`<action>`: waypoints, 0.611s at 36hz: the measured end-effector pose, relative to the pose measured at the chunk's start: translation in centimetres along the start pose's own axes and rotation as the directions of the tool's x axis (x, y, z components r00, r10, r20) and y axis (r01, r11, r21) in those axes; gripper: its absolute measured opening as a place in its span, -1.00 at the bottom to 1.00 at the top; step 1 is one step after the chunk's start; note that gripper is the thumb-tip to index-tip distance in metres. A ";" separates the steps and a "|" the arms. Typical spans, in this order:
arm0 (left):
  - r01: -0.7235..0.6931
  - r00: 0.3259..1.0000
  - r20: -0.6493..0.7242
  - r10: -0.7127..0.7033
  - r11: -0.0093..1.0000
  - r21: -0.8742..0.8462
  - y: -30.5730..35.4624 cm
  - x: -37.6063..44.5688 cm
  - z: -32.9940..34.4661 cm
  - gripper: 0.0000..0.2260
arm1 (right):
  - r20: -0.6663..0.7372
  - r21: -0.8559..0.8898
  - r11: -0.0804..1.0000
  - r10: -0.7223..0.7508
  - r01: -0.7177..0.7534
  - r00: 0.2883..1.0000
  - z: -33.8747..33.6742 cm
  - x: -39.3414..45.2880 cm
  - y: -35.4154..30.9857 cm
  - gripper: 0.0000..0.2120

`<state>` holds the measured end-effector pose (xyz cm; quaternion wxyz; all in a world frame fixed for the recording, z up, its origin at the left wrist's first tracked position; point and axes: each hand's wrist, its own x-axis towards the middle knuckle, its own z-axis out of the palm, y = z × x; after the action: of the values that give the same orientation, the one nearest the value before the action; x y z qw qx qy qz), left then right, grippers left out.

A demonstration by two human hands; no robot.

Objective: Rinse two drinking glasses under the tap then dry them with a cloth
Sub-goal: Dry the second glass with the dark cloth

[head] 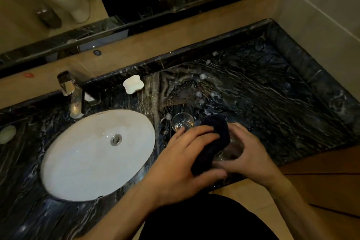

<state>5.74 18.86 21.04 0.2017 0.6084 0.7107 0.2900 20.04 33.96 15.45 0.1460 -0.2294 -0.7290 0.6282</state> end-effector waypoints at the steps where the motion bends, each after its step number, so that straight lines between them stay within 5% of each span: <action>1: -0.005 0.997 0.075 0.004 1.000 0.010 -0.2 -0.1 -0.3 -0.37 | 0.014 0.008 1.000 0.003 -0.003 1.000 -0.2 0.0 -0.2 -0.25; 5: -0.051 0.975 0.218 0.037 0.997 0.061 -1.1 0.0 -1.0 -0.26 | 0.083 -0.047 0.999 -0.006 0.010 0.997 -0.7 0.6 -0.9 -0.24; 12: 0.001 0.971 0.239 0.030 0.991 -0.131 -0.6 0.5 -0.2 -0.54 | 0.379 -0.321 0.945 0.068 0.063 0.923 0.0 1.9 -2.5 -0.19; 16: 0.177 0.978 0.156 -0.141 0.953 -0.246 -1.2 0.5 -0.4 -0.58 | 0.366 -0.105 0.992 0.098 -0.063 0.926 0.3 2.6 -2.3 -0.22; 19: 0.448 0.888 0.194 -0.416 0.691 -0.568 -1.1 0.4 -1.0 -0.57 | 0.256 0.119 0.989 0.054 -0.087 0.965 0.6 2.4 -1.8 -0.32; 22: 0.456 0.820 0.239 -0.521 0.340 -0.823 -1.2 0.6 -1.1 -0.64 | 0.085 0.268 0.963 0.005 -0.027 0.996 2.5 1.8 -1.2 -0.43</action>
<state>4.07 19.13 21.10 0.5265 0.1770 0.6272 0.5459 17.07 32.66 16.12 0.1401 -0.1869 -0.6407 0.7314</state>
